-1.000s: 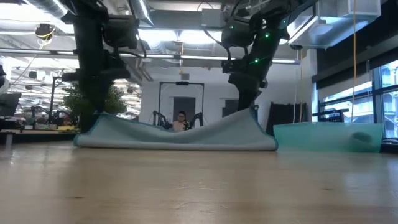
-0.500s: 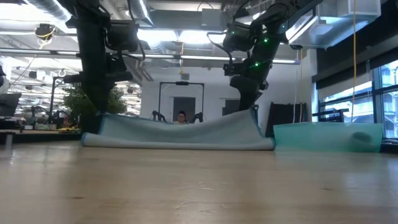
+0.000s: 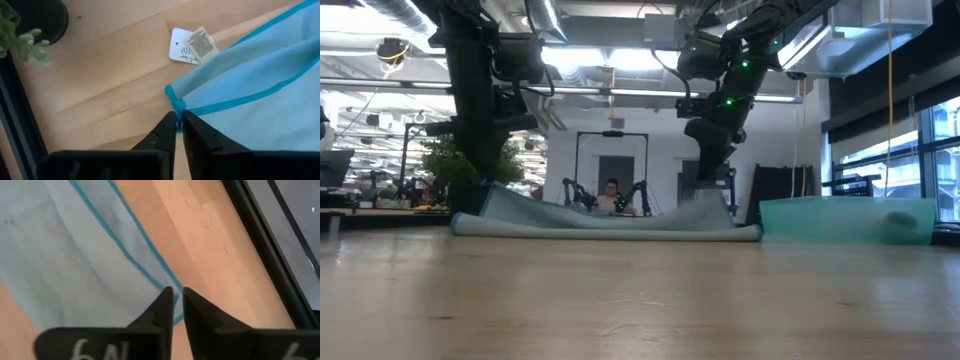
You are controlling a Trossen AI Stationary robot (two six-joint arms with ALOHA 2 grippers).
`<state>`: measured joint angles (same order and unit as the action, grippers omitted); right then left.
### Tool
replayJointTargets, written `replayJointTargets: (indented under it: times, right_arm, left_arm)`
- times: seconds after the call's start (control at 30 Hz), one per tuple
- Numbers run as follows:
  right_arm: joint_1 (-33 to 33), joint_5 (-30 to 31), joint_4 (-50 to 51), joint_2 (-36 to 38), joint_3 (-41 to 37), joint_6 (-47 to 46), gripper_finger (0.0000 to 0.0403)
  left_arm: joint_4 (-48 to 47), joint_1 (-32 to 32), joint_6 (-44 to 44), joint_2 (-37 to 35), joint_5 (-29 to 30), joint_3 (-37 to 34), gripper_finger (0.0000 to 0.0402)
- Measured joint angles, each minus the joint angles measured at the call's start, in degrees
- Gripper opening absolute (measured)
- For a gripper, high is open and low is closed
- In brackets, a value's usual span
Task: Roll microfiber towels into tight, uniform cylinder then place into a basket
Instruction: Fold the blue towel
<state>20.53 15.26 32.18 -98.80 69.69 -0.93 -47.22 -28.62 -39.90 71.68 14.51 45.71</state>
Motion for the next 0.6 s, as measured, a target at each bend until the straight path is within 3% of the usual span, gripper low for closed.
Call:
replayJointTargets:
  times: [0.33, 0.4, 0.5, 0.6]
  right_arm:
    - [-0.01, -1.39, -1.76, 0.00, 0.02, -2.46, 0.0155]
    - [0.01, -7.92, -1.19, 0.00, 0.04, -4.80, 0.0170]
    - [-0.08, -19.99, -0.84, -0.29, -0.13, -4.83, 0.0182]
    - [-0.61, -26.24, -3.35, -1.39, -2.09, -4.72, 0.0184]
  left_arm:
    - [2.36, -2.43, 2.11, -0.02, -0.04, 0.00, 0.0083]
    - [2.90, -2.44, 2.47, -0.07, -4.95, 0.00, 0.0084]
    - [3.41, -0.87, 9.60, 0.08, -12.95, 0.00, 0.0084]
    - [4.61, 1.29, 15.33, 1.63, -15.67, -0.02, 0.0084]
